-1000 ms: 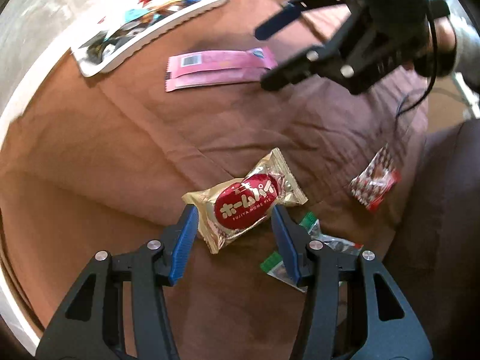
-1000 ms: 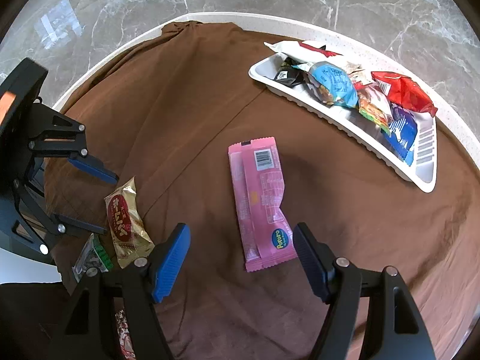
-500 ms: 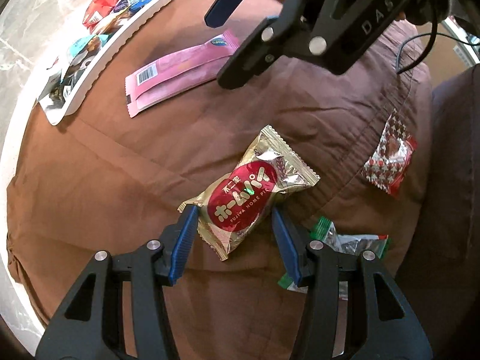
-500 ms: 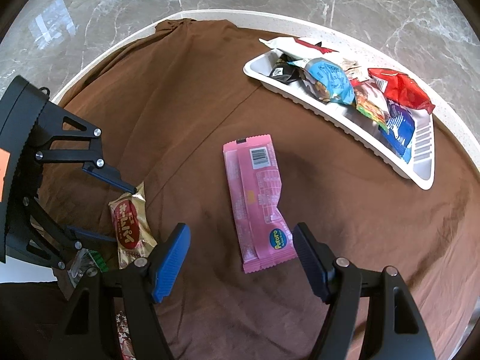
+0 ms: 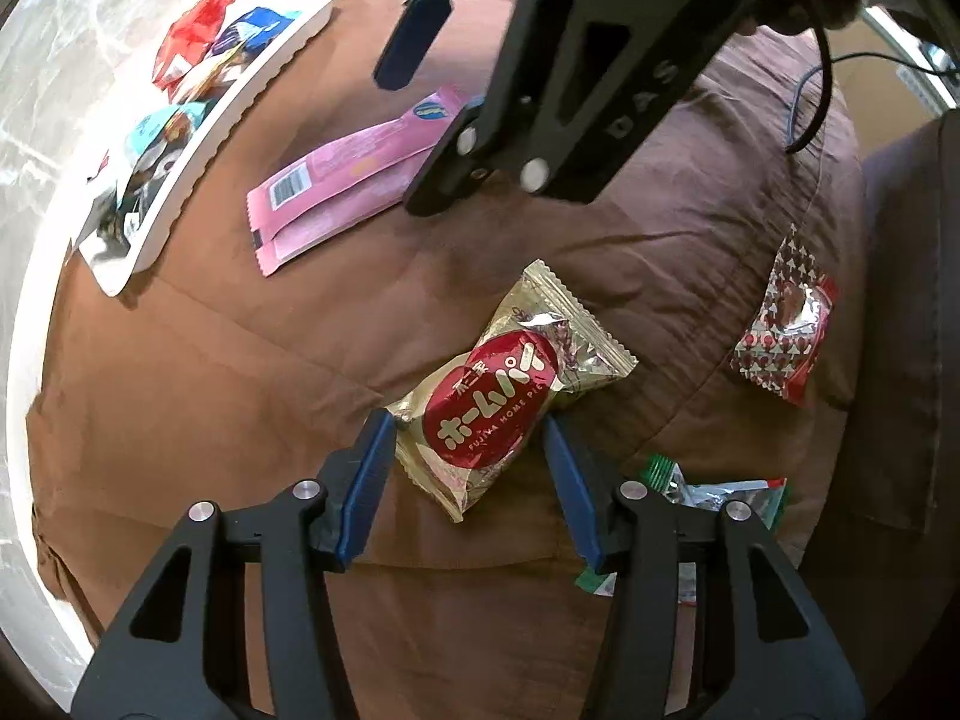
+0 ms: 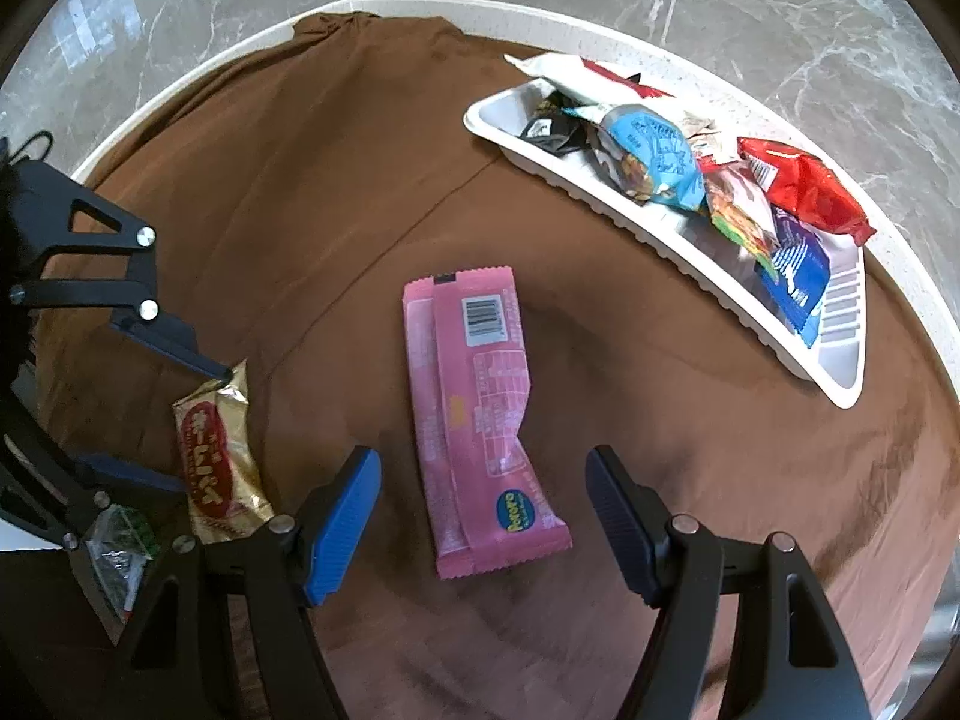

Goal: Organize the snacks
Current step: 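Grasp the gold pie packet with the left tool while the right tool grasps the pink Pororo packet, then carry both packets into the white tray and open both tools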

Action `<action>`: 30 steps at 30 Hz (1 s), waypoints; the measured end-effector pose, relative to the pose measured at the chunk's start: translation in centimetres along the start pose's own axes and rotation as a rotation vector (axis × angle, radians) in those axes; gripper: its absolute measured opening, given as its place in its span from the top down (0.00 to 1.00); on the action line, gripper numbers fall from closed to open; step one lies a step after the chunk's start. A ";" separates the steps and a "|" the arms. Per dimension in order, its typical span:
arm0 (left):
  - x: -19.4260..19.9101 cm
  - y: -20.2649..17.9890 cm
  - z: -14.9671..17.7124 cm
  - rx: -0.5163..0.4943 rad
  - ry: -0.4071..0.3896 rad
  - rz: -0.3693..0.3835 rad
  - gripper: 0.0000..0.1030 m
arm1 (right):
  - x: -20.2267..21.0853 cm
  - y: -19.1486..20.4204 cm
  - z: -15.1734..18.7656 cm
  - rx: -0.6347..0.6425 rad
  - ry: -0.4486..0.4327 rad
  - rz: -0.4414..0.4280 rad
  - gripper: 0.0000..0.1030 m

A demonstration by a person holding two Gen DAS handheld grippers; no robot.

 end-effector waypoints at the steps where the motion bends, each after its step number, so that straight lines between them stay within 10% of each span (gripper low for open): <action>1: -0.1 -0.1 -0.2 -0.010 0.005 0.002 0.50 | -0.2 -0.1 0.0 0.001 0.007 0.002 0.28; 9: -0.8 -1.1 -2.2 -0.057 0.006 0.017 0.48 | -1.5 -0.1 -0.1 0.016 0.027 -0.027 0.33; 14: -0.8 -1.0 -3.4 -0.032 -0.015 0.061 0.48 | -1.5 -0.6 -0.6 0.008 0.010 -0.037 0.60; 30: -0.5 0.7 -4.6 0.170 -0.092 0.191 0.54 | 1.3 -2.6 -0.2 -0.124 -0.054 -0.115 0.62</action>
Point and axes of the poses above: each gripper's, at about its wrist camera, not at the fingertips, and x roughly against the way its jaws point, y to its left, z to its underside, the point moved 10 cm from there along -x, roughly the way its jaws point, and after that the axes turned 1 degree about -y, right-handed, at the moved point
